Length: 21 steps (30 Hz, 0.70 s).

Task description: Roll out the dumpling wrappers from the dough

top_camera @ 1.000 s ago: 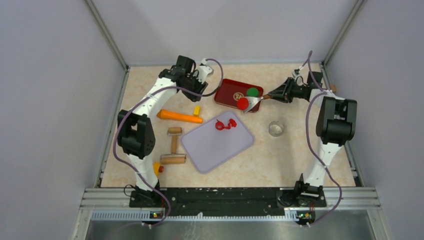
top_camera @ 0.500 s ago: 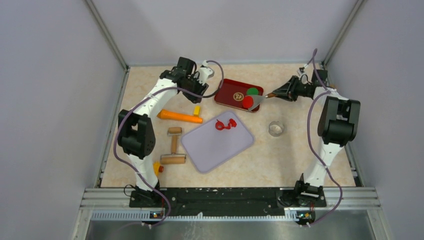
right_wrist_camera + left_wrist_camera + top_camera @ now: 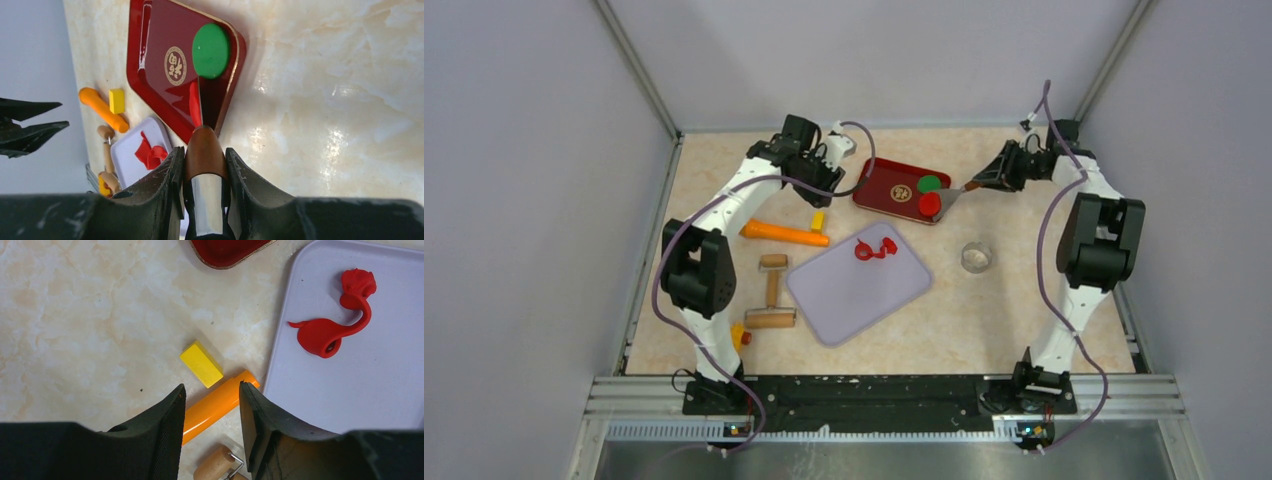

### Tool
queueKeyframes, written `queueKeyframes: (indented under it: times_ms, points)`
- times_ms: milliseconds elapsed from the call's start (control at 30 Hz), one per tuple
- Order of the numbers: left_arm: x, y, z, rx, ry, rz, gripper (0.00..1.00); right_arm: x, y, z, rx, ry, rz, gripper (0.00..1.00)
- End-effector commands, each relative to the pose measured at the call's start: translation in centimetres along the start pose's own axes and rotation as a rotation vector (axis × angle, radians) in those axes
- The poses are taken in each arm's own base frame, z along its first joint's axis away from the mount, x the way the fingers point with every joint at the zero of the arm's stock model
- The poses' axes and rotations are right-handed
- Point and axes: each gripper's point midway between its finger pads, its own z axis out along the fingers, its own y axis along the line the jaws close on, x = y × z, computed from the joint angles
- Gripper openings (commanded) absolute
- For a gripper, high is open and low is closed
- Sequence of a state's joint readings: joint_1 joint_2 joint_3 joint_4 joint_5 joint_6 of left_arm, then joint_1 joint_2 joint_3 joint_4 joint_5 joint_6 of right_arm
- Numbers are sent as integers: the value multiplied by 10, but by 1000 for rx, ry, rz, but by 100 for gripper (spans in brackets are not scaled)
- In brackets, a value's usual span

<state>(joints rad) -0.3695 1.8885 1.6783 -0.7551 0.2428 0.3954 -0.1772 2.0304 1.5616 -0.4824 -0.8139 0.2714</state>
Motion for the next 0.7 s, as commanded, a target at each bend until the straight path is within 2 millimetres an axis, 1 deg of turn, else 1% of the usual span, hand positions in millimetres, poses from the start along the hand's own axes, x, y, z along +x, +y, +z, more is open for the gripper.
queueKeyframes:
  times_ms: [0, 133, 233, 367, 500, 667]
  points:
    - [-14, -4, 1, 7, -50, 3, 48, -13, 34, -9, 36, -16, -162, 0]
    - [-14, -4, 1, 6, -50, 3, 48, -18, 40, -9, 77, -17, -224, 0]
    - [-13, -4, 1, 3, -48, 4, 48, -28, 54, -16, 84, -38, -293, 0]
    - [-12, -5, 2, 5, -46, 2, 48, -41, 77, -23, 83, -61, -401, 0]
    - [-15, -4, 3, 7, -53, 4, 48, -44, 93, -27, 101, -61, -486, 0]
    - [-17, -4, 5, 12, -58, 2, 48, -51, 111, -42, 154, -83, -591, 0]
